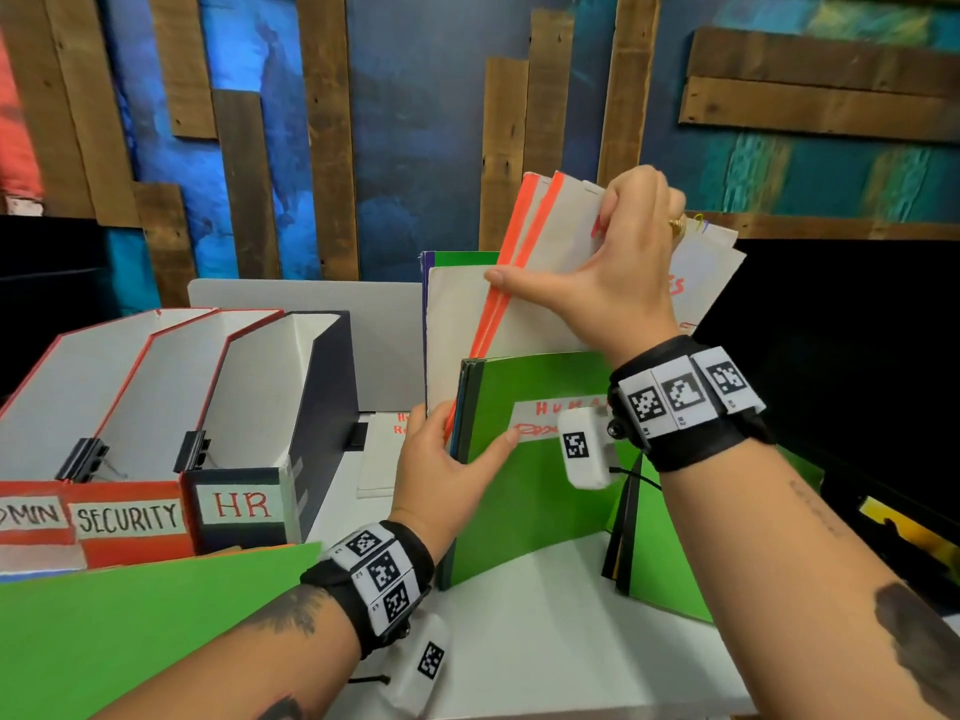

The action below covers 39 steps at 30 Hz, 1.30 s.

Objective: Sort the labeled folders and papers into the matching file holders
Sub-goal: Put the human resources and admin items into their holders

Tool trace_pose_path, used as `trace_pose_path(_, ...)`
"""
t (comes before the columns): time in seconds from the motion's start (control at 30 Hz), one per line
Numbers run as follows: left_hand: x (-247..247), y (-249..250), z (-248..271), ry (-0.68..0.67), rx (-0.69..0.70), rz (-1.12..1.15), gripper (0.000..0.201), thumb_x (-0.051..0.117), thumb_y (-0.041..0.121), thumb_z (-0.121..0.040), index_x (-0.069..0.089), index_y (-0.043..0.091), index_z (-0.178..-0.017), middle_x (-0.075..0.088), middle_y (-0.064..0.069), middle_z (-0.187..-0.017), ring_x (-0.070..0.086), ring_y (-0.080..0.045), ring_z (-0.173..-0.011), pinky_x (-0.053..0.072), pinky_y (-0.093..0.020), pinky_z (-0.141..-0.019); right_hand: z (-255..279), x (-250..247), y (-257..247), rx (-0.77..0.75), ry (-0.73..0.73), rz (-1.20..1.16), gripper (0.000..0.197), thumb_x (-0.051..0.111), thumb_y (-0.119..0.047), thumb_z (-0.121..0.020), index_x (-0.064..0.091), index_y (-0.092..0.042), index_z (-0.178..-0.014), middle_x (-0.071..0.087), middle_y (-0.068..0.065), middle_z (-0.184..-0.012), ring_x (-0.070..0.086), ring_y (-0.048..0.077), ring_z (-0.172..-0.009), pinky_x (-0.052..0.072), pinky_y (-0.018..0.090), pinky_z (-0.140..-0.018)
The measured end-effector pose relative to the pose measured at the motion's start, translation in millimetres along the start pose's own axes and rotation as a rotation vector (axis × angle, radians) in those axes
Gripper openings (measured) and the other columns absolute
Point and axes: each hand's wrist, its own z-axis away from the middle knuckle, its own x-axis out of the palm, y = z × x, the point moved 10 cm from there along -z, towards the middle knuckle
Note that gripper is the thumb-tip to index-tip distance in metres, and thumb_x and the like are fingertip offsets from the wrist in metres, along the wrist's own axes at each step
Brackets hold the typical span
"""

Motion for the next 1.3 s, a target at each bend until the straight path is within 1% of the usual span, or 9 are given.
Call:
trace_pose_path(0.17, -2.9, -10.3, -4.6, -0.018, -0.044, -0.018, 0.033, 0.083, 0.048, -0.078, 0.072, 0.042, -0.108, 0.056, 0.006, -0.106, 0.053, 0.008, -0.102, 0.038, 0.001, -0.085, 4.7, -5.6, -9.1, -0.099, 0.062, 0.11, 0.096, 0.08, -0.076, -0.048, 0.034, -0.017, -0.108, 0.038, -0.003, -0.103, 0.041, 0.022, -0.095, 0.027, 0.04, -0.091)
trace_pose_path(0.27, -5.5, -17.7, -7.2, -0.004, -0.061, -0.014, 0.029, 0.081, 0.05, -0.079, 0.075, 0.04, -0.105, 0.058, 0.004, -0.106, 0.054, 0.005, -0.101, 0.044, -0.01, -0.093, 0.7, -5.0, -14.1, -0.209, 0.021, 0.235, 0.09, 0.077, -0.072, -0.053, 0.052, -0.016, -0.118, 0.052, 0.002, -0.106, 0.044, 0.023, -0.1, 0.025, 0.041, -0.093)
trace_pose_path(0.43, -5.7, -22.9, -8.8, 0.026, -0.039, -0.007, 0.019, 0.078, 0.045, -0.084, 0.077, 0.034, -0.099, 0.06, 0.001, -0.097, 0.059, -0.006, -0.095, 0.052, -0.028, -0.09, 7.1, 15.4, -10.5, -0.41, 0.024, 0.526, 0.034, 0.074, -0.046, -0.072, 0.055, -0.02, -0.082, 0.054, 0.006, -0.09, 0.05, 0.03, -0.086, 0.025, 0.041, -0.086)
trace_pose_path(0.57, -3.5, -8.5, 0.4, 0.061, 0.085, -0.066, 0.022, 0.069, 0.031, -0.095, 0.072, 0.026, -0.115, 0.057, 0.002, -0.103, 0.056, -0.001, -0.1, 0.049, -0.022, -0.089, 9.7, 28.0, 6.7, -0.505, 0.043, 0.726, 0.026, 0.074, -0.03, -0.071, 0.05, -0.021, -0.073, 0.053, 0.002, -0.083, 0.049, 0.027, -0.078, 0.024, 0.04, -0.083)
trace_pose_path(0.7, 1.2, -3.3, 5.0, 0.076, 0.136, -0.131, 0.047, 0.055, 0.023, -0.102, 0.042, 0.034, -0.146, 0.059, 0.009, -0.133, 0.056, -0.005, -0.12, 0.046, -0.021, -0.1, 12.1, 43.6, 31.4, -0.523, -0.103, 0.776, 0.025, 0.076, -0.019, -0.069, 0.052, -0.017, -0.073, 0.051, 0.005, -0.086, 0.052, 0.031, -0.079, 0.028, 0.043, -0.084)
trace_pose_path(0.8, 1.5, -9.2, 2.7, 0.081, 0.086, -0.076, 0.061, 0.054, 0.02, -0.103, 0.025, 0.048, -0.15, 0.058, 0.012, -0.14, 0.059, -0.012, -0.124, 0.051, -0.036, -0.104, 20.2, 54.6, 44.1, -0.466, -0.277, 0.691, 0.032, 0.084, -0.032, -0.071, 0.058, -0.014, -0.078, 0.052, 0.007, -0.092, 0.057, 0.033, -0.082, 0.039, 0.048, -0.086)
trace_pose_path(0.93, -1.1, -16.4, 0.3, 0.102, 0.039, 0.056, 0.06, 0.06, 0.027, -0.1, 0.029, 0.042, -0.15, 0.063, 0.014, -0.134, 0.062, -0.011, -0.122, 0.052, -0.045, -0.102, 36.4, 61.6, 48.3, -0.28, -0.447, 0.491, 0.053, 0.079, -0.066, -0.057, 0.056, -0.025, -0.08, 0.044, -0.004, -0.091, 0.044, 0.024, -0.093, 0.023, 0.042, -0.088)
trace_pose_path(1.1, 3.2, -9.3, 4.9, 0.024, 0.05, 0.109, 0.094, 0.087, 0.05, -0.071, 0.03, 0.042, -0.146, 0.063, 0.024, -0.127, 0.061, 0.002, -0.116, 0.049, -0.022, -0.101, 69.9, 82.1, 30.0, -0.14, -0.51, 0.164, 0.063, 0.078, -0.076, -0.052, 0.059, -0.024, -0.081, 0.049, -0.007, -0.09, 0.041, 0.018, -0.094, 0.018, 0.034, -0.081)
trace_pose_path(1.3, -0.5, -13.6, 6.5, 0.037, 0.005, 0.135, 0.117, 0.092, 0.015, -0.071, 0.013, 0.041, -0.152, 0.061, 0.038, -0.11, 0.063, 0.014, -0.101, 0.048, -0.009, -0.089, 91.4, 85.0, 4.5, -0.068, -0.485, -0.195, 0.068, 0.086, -0.07, -0.054, 0.055, -0.024, -0.092, 0.047, -0.008, -0.094, 0.04, 0.014, -0.092, 0.034, 0.038, -0.082)
